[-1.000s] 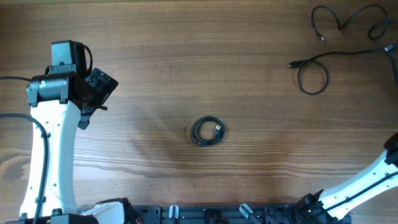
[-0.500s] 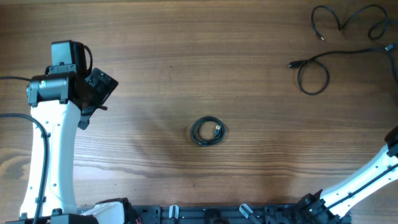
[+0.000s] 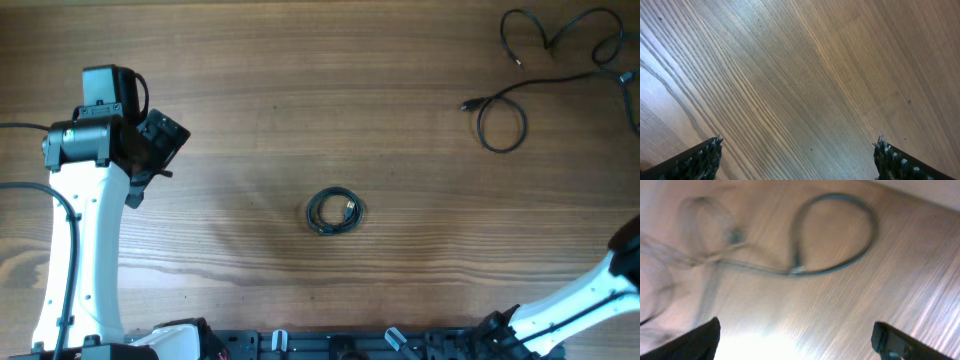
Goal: Untangle cables
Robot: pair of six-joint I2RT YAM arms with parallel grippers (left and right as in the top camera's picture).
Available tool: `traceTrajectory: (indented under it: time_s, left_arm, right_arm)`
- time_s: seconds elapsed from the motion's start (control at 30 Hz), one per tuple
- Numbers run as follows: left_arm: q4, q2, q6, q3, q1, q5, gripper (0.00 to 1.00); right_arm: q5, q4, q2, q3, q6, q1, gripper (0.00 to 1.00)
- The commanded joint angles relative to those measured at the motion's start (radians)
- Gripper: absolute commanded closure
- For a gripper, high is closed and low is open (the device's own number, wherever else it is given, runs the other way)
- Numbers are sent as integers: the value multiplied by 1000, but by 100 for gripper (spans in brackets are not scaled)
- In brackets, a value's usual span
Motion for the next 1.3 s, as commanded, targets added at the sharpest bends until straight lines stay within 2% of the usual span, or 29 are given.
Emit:
traceTrajectory:
  time_s: [0.0,0.03,0.07,0.1,0.17,0.23,0.27,0.33,0.37,0.43,0.6,0.7,0.8,0.87,0.9,1.0,1.17,1.27]
  left_arm:
    - [0,3,16,1,6,1,0]
    - [0,3,16,1,6,1,0]
    - [-1,3,16,1,6,1,0]
    - [0,3,16,1,6,1,0]
    - [0,3,16,1,6,1,0]
    - [0,3,16,1,6,1,0]
    - [0,3,16,1,6,1,0]
    - [0,3,16,1,6,1,0]
    - [0,3,16,1,6,1,0]
    - [0,3,16,1,6,1,0]
    - [0,3,16,1,6,1,0]
    - [13,3,15,1,6,4,0]
    - [14,3,16,1,6,4,0]
    - [14,3,16,1,6,4,0]
    - [14,3,16,1,6,4,0]
    - [14,3,16,1,6,4,0]
    - [14,3,16,1,6,4,0]
    - [14,3,16,1,6,4,0]
  right_arm:
    - [-498,-91,-117,0,8,13,0]
    - [-621,-164,-124,0,7,34,0]
    - [-659,-253,-124,0,0,66,0]
    - [-654,-329,-124,-2,-28,113,0]
    - [-654,-487,-124,-2,-226,282,0]
    - [-642,-578,-124,-2,-345,415,0]
    - [-522,-640,-124,-2,-365,575,0]
    - [-378,-651,-123,-17,-363,733,0]
    - [-320,-644,-122,-55,-362,856,0]
    - [-312,-594,-122,-128,-346,986,0]
    - [-313,-365,-122,-385,-124,1262,1]
    - [-289,-283,-121,-442,-74,1360,0]
    - [-197,-248,-121,-443,68,1397,0]
    - [-206,-223,-120,-443,155,1410,0]
    - [-216,-212,-120,-443,156,1420,0]
    - [-211,-279,-120,-443,13,1454,0]
    - [-211,-394,-120,-443,-6,1457,0]
    - [-208,-436,-120,-443,-100,1457,0]
